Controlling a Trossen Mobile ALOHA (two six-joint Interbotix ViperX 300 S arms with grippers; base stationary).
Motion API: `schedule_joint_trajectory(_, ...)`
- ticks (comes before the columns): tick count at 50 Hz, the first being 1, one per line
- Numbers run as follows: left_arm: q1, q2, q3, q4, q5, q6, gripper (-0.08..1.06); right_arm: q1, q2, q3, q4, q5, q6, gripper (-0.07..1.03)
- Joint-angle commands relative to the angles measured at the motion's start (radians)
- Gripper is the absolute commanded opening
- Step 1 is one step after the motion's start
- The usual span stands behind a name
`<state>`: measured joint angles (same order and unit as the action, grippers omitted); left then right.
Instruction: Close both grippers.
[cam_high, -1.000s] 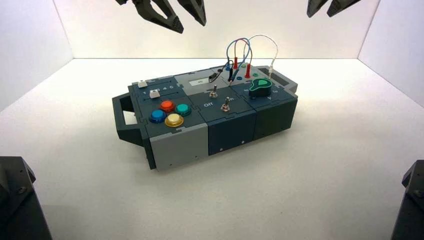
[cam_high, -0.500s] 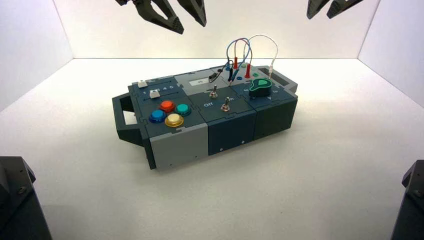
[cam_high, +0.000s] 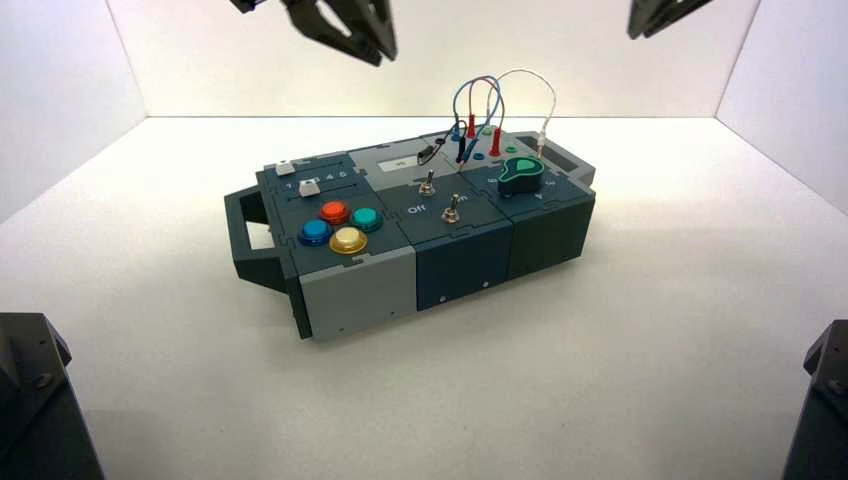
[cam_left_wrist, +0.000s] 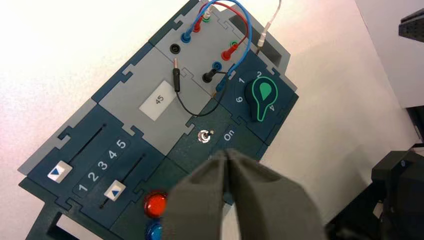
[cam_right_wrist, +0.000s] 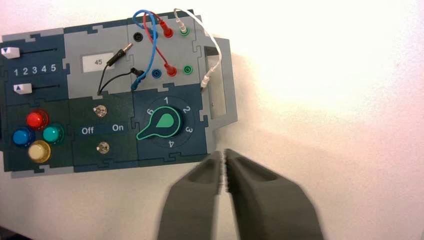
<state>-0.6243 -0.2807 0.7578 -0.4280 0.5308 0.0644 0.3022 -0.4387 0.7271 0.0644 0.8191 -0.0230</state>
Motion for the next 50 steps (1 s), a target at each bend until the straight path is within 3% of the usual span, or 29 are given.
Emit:
schedule_joint_trajectory(1,-0.006,-0.009,-0.035,-0.002,-0.011,-0.002,-0.03,-0.003,-0.011,-0.014,-0.003,-0.009,-0.006,-0.02)
schedule_joint_trajectory(50,-0.005,-0.023,-0.023,-0.002,-0.005,-0.003,-0.03,-0.003,-0.034,-0.003,-0.003,-0.009,-0.005,-0.02)
